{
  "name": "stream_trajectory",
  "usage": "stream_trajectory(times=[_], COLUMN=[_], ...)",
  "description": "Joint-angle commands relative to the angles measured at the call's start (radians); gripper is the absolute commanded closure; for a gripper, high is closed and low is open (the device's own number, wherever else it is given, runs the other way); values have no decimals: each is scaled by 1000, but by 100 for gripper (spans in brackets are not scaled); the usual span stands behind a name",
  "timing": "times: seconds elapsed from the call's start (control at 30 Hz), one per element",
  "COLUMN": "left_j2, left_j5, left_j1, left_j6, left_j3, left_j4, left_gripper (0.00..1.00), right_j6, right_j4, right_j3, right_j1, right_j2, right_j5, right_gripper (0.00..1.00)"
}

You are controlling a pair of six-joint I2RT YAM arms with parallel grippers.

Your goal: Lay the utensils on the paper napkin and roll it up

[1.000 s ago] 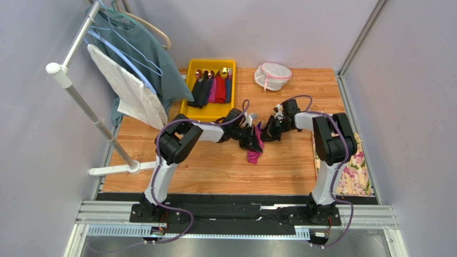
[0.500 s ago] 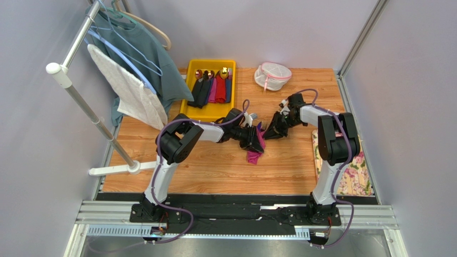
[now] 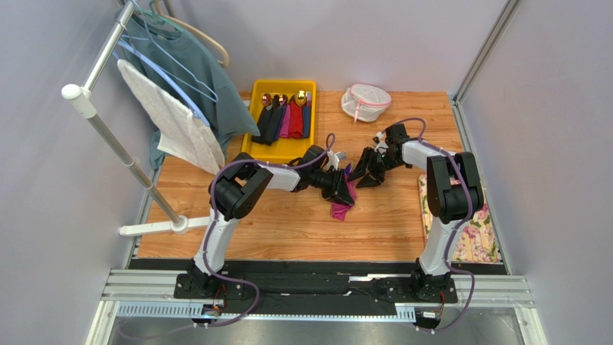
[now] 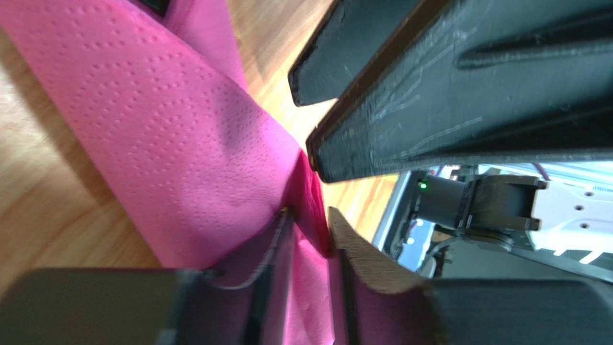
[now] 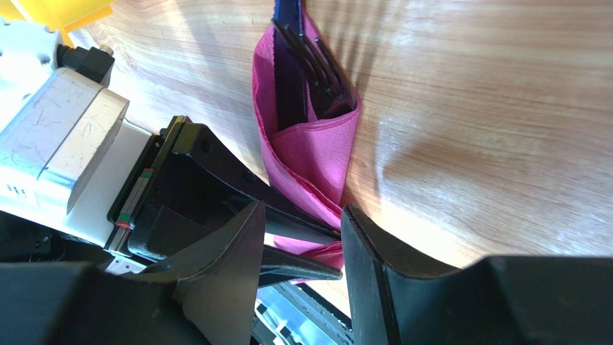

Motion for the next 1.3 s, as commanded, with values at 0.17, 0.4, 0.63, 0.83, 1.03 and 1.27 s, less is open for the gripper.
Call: stream_trajectory(times=[0.17,0.4,0.63,0.83,1.03,1.27], left_j2=[17,6,18,37,40,-58], left_j5=[-35,-27,23,42,39,80], left_j1=[-2,-5,-16,-17,-16,-1], left_j6=[68,108,189,226,218,117], left_j3=[-33,-35,-15,10,20,-56], left_j4=[-25,-19,-24,-48,-67,82], left_gripper=[87,100,100,100,91,61], right_j6=[-13,-7,-4,-9,-33,-102], right_j4=[52,62,66,68,57,42], right_j3=[37,38,34,23,20,25], right_j1=[32,37,39,40,40,39], right_j2=[65,76,81,88,96,117], right_j5=[18,22,19,28,60,137], right_gripper=[54,55,55,64,81,98])
